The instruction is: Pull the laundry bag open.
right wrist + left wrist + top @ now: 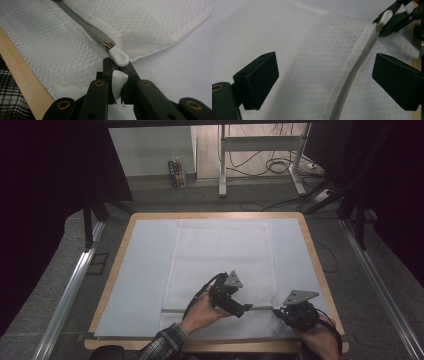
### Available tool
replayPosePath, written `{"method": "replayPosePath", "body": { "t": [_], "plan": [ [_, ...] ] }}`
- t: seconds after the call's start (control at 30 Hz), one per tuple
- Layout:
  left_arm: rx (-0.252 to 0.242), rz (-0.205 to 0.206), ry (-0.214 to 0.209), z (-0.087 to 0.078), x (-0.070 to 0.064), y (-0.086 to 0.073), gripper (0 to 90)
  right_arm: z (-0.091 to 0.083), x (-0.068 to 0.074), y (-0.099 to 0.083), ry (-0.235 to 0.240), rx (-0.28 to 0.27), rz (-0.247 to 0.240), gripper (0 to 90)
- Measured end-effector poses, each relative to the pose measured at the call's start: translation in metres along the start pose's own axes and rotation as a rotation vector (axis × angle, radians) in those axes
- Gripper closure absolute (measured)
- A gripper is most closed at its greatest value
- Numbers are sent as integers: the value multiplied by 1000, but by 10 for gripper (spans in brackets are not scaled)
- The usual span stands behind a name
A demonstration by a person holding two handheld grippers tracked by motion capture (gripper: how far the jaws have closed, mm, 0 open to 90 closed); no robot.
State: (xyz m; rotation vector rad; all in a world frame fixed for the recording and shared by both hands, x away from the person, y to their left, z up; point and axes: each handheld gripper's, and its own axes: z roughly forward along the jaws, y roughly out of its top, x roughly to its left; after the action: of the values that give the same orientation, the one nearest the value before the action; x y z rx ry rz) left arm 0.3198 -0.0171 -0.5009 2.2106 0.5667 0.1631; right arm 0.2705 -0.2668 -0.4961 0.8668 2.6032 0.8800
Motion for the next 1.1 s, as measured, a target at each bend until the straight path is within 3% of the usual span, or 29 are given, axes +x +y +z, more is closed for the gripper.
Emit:
{"method": "replayPosePath", "body": {
  "t": [0.17, 0.23, 0.33, 0.43, 0.47, 0.5, 0.57, 0.6, 0.63, 0.8, 0.87, 1.0, 1.03, 1.1],
  "plan": [
    [-17, 22, -24, 17, -8, 17, 69, 0, 0, 0, 1, 2, 2, 838],
    [3, 58, -21, 23, -9, 23, 69, 0, 0, 0, 2, 1, 3, 838],
    [-1, 64, -30, 32, -11, 30, 69, 0, 0, 0, 5, 3, 8, 838],
    [-35, 25, -51, 39, -15, 33, 69, 0, -1, 0, 9, 1, 8, 836],
    [-36, 28, -54, 41, -16, 35, 69, 0, -1, 0, 8, 1, 7, 835],
    [-14, 59, -52, 41, -15, 36, 69, 0, -1, 0, 10, 1, 10, 834],
    [-14, 59, -54, 43, -17, 37, 69, 0, -1, 0, 13, 0, 11, 833],
    [-30, 39, -58, 45, -19, 38, 69, 0, -1, 0, 14, -1, 14, 833],
    [-16, 64, -56, 45, -18, 38, 69, 0, -1, 0, 14, -2, 13, 832],
    [-14, 70, -55, 51, -20, 40, 69, -1, -1, 0, 12, -4, 11, 832],
    [-8, 80, -38, 52, -21, 40, 68, -1, -1, 0, 12, -3, 10, 832],
    [-37, 58, 7, 47, -18, 41, 67, 0, -2, 0, 12, -1, 17, 832],
    [-57, 36, 11, 47, -18, 42, 69, -1, -1, 0, 11, 0, 16, 832],
    [-35, 48, 25, 44, -14, 42, 69, -1, -1, 0, 8, -3, 17, 832]
  ]
}}
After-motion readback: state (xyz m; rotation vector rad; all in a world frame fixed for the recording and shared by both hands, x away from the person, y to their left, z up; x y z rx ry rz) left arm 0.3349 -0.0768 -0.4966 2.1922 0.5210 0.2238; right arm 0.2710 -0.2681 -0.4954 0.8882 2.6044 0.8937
